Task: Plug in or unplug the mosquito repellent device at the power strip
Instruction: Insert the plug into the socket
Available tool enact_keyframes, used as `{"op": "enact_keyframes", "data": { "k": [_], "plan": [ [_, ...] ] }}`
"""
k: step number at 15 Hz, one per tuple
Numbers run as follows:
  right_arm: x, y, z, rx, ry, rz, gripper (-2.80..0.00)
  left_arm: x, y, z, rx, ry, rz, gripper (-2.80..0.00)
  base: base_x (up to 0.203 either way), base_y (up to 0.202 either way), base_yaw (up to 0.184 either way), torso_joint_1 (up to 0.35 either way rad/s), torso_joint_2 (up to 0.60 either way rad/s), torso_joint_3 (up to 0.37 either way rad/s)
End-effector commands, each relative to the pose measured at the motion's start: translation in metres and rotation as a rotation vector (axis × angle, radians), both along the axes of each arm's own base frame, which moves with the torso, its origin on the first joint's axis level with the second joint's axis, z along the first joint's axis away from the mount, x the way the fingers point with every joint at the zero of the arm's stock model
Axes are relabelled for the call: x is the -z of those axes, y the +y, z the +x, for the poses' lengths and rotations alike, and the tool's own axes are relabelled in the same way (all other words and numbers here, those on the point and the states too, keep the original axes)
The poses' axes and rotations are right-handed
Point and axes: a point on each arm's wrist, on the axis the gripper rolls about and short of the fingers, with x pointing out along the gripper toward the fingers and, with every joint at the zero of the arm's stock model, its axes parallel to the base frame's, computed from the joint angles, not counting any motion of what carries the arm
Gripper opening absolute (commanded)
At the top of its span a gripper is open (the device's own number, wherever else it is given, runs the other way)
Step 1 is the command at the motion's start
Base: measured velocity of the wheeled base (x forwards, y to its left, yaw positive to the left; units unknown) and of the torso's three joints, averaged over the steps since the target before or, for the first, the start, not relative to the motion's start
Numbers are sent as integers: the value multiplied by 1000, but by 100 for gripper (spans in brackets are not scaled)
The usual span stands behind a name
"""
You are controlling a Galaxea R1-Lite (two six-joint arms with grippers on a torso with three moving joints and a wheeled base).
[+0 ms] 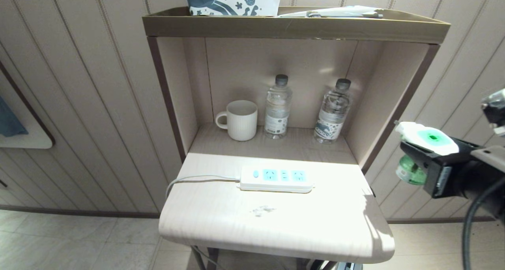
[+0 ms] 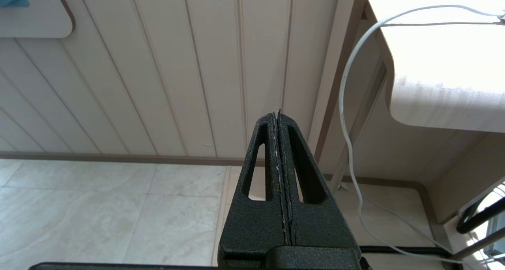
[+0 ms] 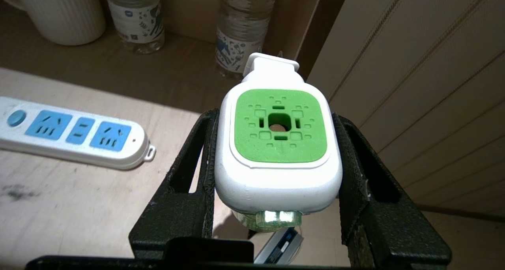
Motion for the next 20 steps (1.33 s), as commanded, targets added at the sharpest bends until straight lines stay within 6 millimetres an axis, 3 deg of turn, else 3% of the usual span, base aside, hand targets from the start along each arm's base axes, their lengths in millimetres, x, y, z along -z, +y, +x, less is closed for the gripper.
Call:
{"op": "enact_keyframes", "data": {
  "k": [1, 4, 7, 12, 20],
  "plan": [
    [-11, -23, -34, -24, 147, -51, -280, 0, 0, 0, 0, 0, 0, -280, 0, 0, 0, 0, 0, 0],
    [-29, -26, -45, -79, 206, 46, -280, 0, 0, 0, 0, 0, 0, -280, 0, 0, 0, 0, 0, 0],
    [-35, -28, -48, -101, 268, 23, -280, 0, 0, 0, 0, 0, 0, -280, 0, 0, 0, 0, 0, 0],
    [-34, -25, -54, -335, 632, -119, -280, 0, 0, 0, 0, 0, 0, -280, 0, 0, 0, 0, 0, 0],
    [-25, 32, -2, -450, 928, -390, -280, 0, 0, 0, 0, 0, 0, -280, 0, 0, 0, 0, 0, 0]
  ]
}}
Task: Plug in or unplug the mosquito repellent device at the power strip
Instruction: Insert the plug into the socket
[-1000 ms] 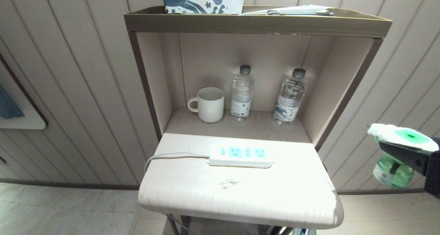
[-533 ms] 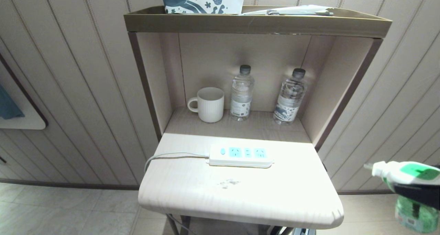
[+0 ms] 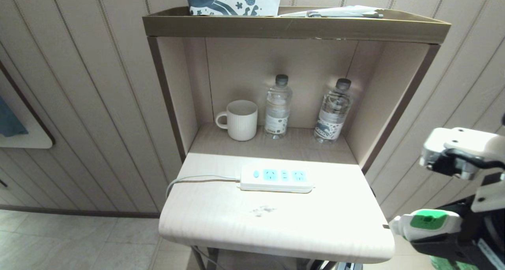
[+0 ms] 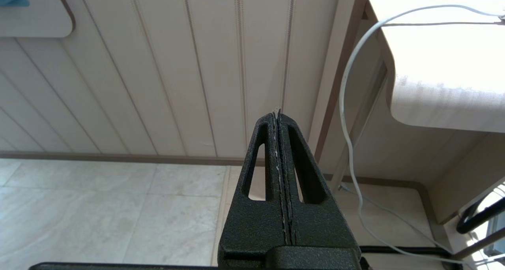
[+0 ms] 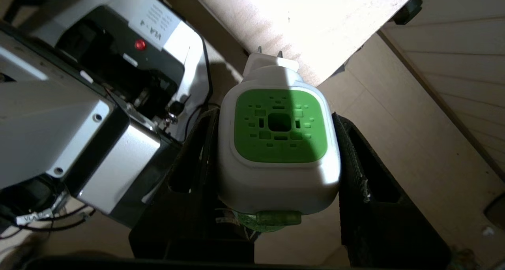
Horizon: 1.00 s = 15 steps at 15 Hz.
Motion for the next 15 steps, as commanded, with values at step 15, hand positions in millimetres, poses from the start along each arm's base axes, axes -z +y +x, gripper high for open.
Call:
{"op": "enact_keyframes", "data": {
  "k": [15],
  "plan": [
    [14, 21, 48, -48, 97, -170, -280, 0, 0, 0, 0, 0, 0, -280, 0, 0, 0, 0, 0, 0]
  ]
}}
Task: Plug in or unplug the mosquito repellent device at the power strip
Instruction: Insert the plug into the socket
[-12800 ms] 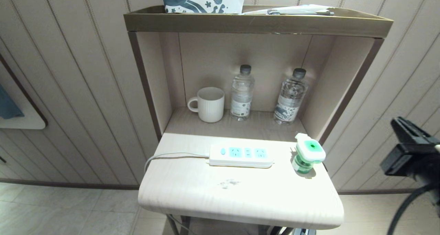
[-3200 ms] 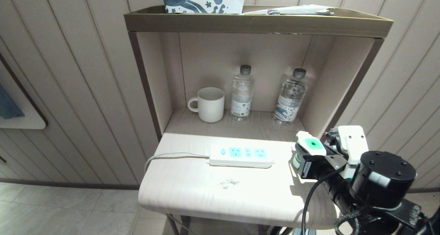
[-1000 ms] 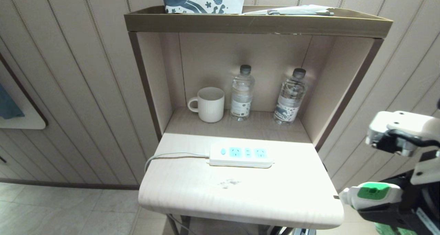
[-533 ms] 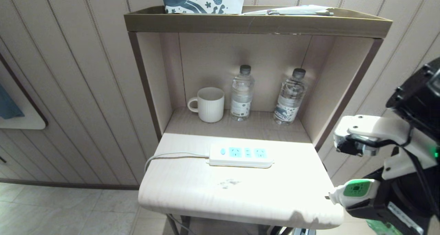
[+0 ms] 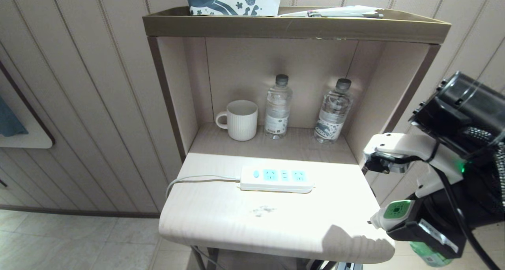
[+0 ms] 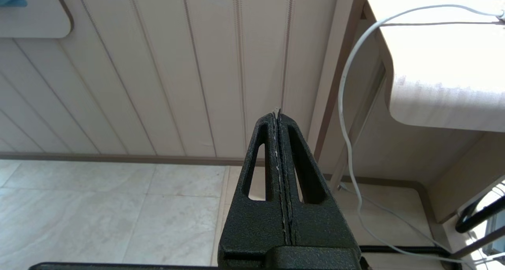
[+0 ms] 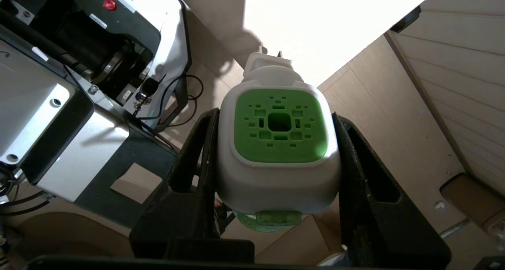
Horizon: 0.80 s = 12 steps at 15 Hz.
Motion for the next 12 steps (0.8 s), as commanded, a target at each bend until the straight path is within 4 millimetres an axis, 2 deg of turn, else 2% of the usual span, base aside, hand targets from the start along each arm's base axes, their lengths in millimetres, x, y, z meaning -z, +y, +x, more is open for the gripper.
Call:
{"op": "enact_keyframes", "data": {
  "k": [1, 7, 12],
  "plan": [
    [2, 1, 1, 0, 10, -10, -280, 0, 0, 0, 0, 1, 0, -280, 0, 0, 0, 0, 0, 0],
    [4, 1, 1, 0, 15, -13, -280, 0, 0, 0, 0, 1, 0, -280, 0, 0, 0, 4, -5, -4],
    [4, 1, 1, 0, 16, -14, -280, 0, 0, 0, 0, 1, 0, -280, 0, 0, 0, 178, -398, -218]
  ]
}}
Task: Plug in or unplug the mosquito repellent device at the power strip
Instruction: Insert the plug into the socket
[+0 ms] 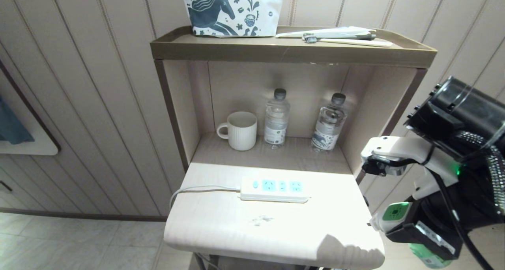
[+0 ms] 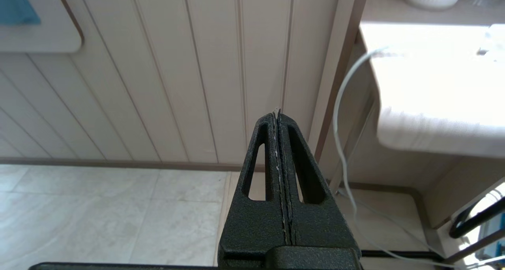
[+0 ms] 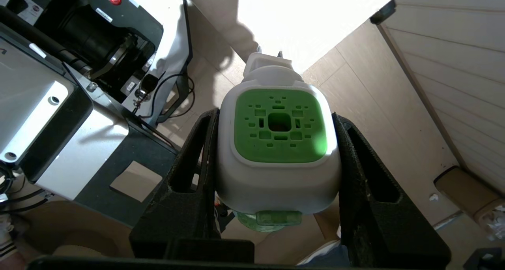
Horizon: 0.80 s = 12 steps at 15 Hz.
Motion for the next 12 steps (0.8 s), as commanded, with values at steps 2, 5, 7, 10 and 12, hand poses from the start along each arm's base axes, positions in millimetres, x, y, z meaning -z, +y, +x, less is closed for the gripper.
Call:
{"op": "enact_keyframes", "data": {
  "k": [2, 5, 7, 10, 12],
  "plan": [
    [0, -1, -1, 0, 2, -4, -280, 0, 0, 0, 0, 0, 0, -280, 0, 0, 0, 235, -509, -279],
    [0, -1, -1, -2, 4, -6, -280, 0, 0, 0, 0, 0, 0, -280, 0, 0, 0, 253, -543, -296],
    [2, -1, -2, -2, 8, -9, -280, 0, 0, 0, 0, 0, 0, -280, 0, 0, 0, 263, -571, -301],
    [1, -1, -2, -2, -1, -3, -280, 0, 0, 0, 0, 0, 0, -280, 0, 0, 0, 275, -586, -314],
    [2, -1, -1, -1, 2, -7, -280, 0, 0, 0, 0, 0, 0, -280, 0, 0, 0, 273, -628, -323]
  ]
}}
